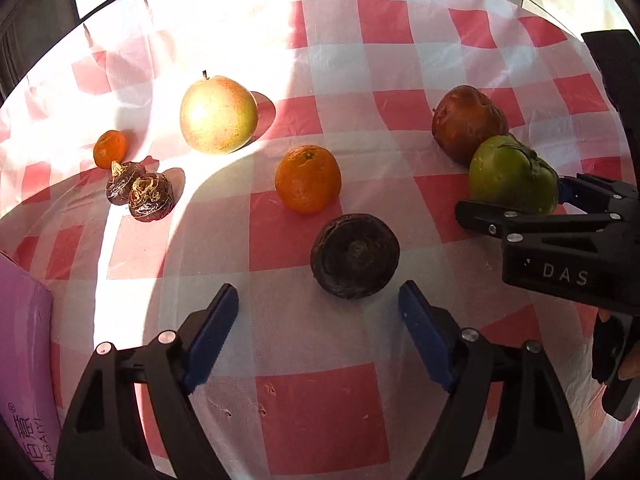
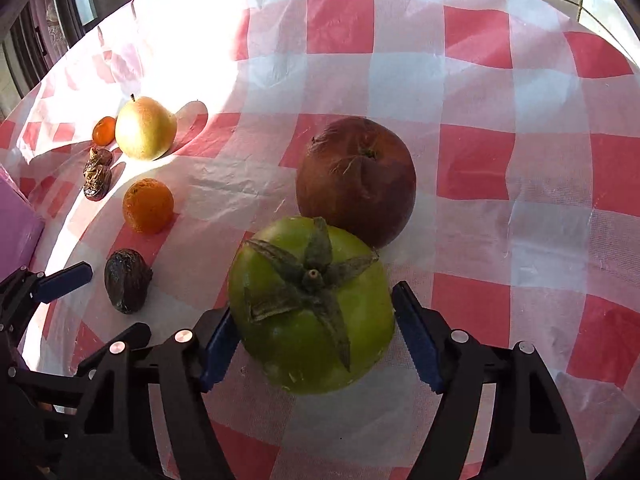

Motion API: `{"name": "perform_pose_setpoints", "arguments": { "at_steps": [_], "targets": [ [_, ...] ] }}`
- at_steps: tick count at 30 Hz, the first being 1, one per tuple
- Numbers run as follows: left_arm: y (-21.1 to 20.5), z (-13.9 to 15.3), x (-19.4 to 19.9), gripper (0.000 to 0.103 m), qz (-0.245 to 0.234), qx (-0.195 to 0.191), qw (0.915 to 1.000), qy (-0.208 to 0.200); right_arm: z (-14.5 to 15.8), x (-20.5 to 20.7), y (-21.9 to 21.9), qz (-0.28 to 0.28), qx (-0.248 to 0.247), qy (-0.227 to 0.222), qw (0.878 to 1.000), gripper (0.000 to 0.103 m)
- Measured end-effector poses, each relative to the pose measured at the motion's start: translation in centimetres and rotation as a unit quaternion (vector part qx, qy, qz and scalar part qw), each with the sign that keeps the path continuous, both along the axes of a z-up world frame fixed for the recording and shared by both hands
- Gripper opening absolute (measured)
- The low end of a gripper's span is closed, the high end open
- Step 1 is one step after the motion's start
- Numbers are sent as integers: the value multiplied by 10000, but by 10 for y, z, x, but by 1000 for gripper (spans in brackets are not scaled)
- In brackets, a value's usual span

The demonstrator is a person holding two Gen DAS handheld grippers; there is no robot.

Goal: Organize fruits
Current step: 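Grasp the second green pomelo with the right tool while the left tool grasps the dark plum, then carry the pomelo and plum into the white box and release both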

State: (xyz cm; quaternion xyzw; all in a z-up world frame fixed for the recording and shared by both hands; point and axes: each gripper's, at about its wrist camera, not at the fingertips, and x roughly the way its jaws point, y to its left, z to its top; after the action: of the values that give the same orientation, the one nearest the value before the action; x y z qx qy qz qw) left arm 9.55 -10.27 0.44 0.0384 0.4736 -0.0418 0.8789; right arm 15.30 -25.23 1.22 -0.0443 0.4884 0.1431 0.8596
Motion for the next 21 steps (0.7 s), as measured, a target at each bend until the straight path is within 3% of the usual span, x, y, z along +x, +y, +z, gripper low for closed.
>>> {"name": "perform_pose_setpoints", "arguments": {
  "at_steps": [5, 7, 9, 15, 21],
  "targets": [
    [-13, 2, 11, 63, -108, -14, 9998, -151, -12, -8, 0, 142, 40, -127, 9998, 71],
    [-20, 3, 13, 41, -278, 21, 9993, -242, -16, -13, 0, 224, 84, -178, 9996, 65],
    [-26, 3, 10, 41, -329, 177, 9988, -307, -20, -18, 2, 279, 70, -201, 9994, 62],
    [-28, 4, 4, 41, -52, 94, 9998, -189, -18, -17, -2, 141, 181, -105, 9997, 61],
    [-34, 6, -29, 41, -262, 2, 9997, 8, -15, -36, -17, -237, 426, 103, 9988, 61]
  ]
}}
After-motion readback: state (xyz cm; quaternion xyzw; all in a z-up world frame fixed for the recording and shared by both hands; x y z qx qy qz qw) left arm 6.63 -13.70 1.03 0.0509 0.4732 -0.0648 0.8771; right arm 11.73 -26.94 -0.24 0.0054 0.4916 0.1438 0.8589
